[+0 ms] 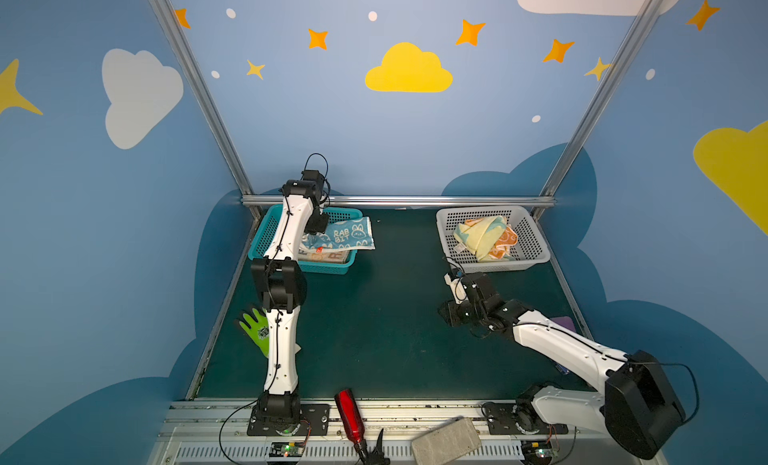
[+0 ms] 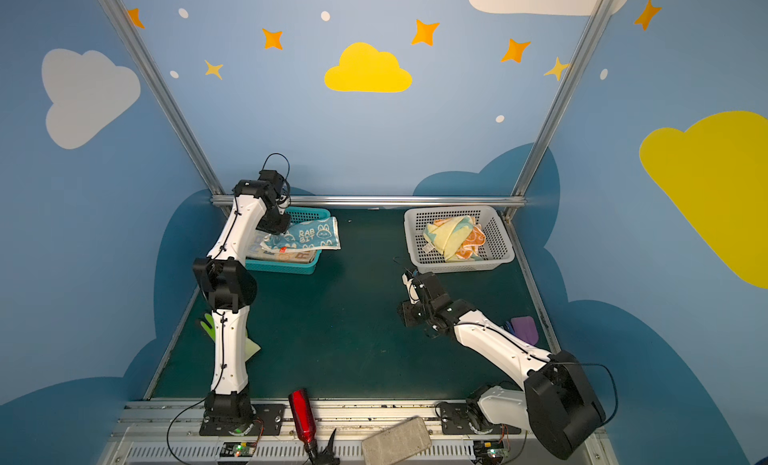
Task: Fold and stack the towels
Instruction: 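Carry the folded blue towel with the left gripper into the teal basket, then release the towel in the teal basket and withdraw the left gripper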
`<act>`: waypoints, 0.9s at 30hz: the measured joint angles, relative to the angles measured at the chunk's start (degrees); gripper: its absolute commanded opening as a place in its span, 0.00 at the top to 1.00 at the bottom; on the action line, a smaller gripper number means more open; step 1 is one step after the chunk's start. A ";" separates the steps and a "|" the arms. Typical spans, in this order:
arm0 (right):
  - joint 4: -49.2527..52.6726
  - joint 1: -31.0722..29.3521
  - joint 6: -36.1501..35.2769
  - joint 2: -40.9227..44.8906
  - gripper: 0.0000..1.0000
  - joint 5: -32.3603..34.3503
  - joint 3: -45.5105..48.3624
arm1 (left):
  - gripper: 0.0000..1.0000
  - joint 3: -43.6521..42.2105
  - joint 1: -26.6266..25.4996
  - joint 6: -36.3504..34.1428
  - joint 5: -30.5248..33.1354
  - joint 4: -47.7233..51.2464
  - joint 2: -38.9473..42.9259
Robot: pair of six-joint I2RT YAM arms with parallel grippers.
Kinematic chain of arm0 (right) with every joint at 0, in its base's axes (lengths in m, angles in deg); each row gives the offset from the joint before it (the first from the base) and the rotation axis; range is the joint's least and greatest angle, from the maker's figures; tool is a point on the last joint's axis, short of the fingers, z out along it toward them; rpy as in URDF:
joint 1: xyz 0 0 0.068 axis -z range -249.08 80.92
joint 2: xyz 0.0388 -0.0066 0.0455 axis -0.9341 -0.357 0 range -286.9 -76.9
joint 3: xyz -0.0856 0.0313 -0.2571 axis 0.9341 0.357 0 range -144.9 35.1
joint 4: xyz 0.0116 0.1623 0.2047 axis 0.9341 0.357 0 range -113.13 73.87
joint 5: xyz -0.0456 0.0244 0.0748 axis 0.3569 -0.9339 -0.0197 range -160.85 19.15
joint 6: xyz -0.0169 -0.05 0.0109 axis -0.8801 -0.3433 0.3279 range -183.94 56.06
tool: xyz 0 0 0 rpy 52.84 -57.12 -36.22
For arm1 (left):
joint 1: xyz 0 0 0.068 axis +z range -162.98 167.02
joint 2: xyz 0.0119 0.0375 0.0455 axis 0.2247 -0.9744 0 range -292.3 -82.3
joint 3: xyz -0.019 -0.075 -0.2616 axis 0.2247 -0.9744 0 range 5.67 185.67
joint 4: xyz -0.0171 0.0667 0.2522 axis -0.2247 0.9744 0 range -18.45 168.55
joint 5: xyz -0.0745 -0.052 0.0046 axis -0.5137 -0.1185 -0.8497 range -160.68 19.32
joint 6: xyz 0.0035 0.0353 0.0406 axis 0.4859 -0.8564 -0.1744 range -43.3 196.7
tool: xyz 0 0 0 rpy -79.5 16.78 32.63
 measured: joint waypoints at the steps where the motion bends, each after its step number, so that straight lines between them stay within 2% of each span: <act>1: 0.02 -0.11 -0.02 -0.33 0.54 0.00 -0.15 | 0.96 -0.15 0.57 -0.61 0.17 -0.42 0.00; 14: 1.68 -1.86 -0.39 -7.23 0.54 0.20 -7.08 | 0.95 -0.22 3.82 -9.35 6.19 -7.39 -5.07; 17: 2.16 -2.56 -0.50 -9.97 0.55 0.33 -9.16 | 0.80 -0.22 3.82 -10.49 8.04 -9.90 -6.97; 18: 2.36 -2.89 -0.59 -10.84 0.55 0.50 -9.81 | 0.67 -0.04 3.82 -10.80 8.94 -10.69 -7.52; 19: 2.40 -3.23 -0.66 -11.58 0.55 0.66 -10.32 | 0.41 0.13 3.82 -10.93 9.99 -11.56 -8.13; 21: 2.60 -3.89 -0.74 -12.72 0.55 1.01 -11.19 | 0.11 0.52 3.80 -10.67 12.52 -13.14 -9.05; 22: 2.73 -4.28 -0.87 -13.18 0.54 1.14 -11.63 | 0.00 0.61 3.80 -10.58 13.99 -13.94 -9.29; 27: 2.75 -5.79 -1.57 -14.25 0.53 2.49 -12.79 | 0.00 0.87 4.04 -9.16 20.33 -16.55 -9.49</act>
